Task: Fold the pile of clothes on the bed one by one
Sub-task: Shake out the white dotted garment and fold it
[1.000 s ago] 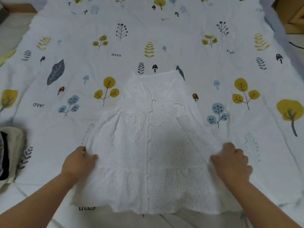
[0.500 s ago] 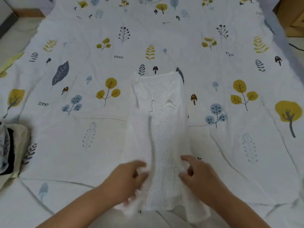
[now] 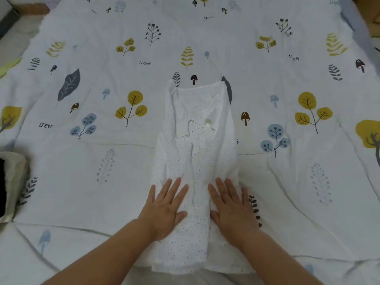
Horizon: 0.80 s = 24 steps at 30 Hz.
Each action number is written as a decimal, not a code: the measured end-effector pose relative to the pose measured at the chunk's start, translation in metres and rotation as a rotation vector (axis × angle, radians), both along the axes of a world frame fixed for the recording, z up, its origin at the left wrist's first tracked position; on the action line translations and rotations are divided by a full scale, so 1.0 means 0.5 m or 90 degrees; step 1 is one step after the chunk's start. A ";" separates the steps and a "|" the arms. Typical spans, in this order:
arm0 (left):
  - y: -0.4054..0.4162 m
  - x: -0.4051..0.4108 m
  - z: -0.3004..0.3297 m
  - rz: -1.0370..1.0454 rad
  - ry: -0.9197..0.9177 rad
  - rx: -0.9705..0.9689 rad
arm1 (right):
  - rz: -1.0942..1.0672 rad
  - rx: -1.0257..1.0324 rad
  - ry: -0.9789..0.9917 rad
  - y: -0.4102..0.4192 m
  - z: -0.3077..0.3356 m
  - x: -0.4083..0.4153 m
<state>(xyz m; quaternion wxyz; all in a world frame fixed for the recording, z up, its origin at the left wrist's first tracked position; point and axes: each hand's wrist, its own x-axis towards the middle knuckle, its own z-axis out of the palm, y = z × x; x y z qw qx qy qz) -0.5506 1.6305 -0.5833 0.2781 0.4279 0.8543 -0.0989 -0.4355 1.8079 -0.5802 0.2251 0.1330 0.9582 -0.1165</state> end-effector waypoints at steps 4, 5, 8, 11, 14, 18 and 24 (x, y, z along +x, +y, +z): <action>-0.001 -0.021 0.037 0.036 -0.038 0.103 | 0.008 -0.029 0.115 0.026 0.038 -0.013; -0.010 -0.029 0.053 0.013 0.007 0.142 | 0.019 -0.048 0.138 0.040 0.049 -0.003; -0.067 -0.050 0.064 -0.091 0.127 0.172 | 0.065 0.021 0.192 0.093 0.042 0.047; -0.115 -0.063 0.070 -0.203 0.197 0.171 | 0.165 0.068 0.157 0.132 0.039 0.083; -0.128 -0.068 0.069 -0.286 0.186 0.128 | 0.275 0.077 0.139 0.136 0.037 0.100; -0.121 -0.074 0.062 -0.348 0.160 0.157 | 0.395 0.046 0.159 0.138 0.024 0.088; -0.104 -0.061 0.048 -0.338 0.009 0.187 | 0.319 -0.130 0.156 0.118 0.022 0.058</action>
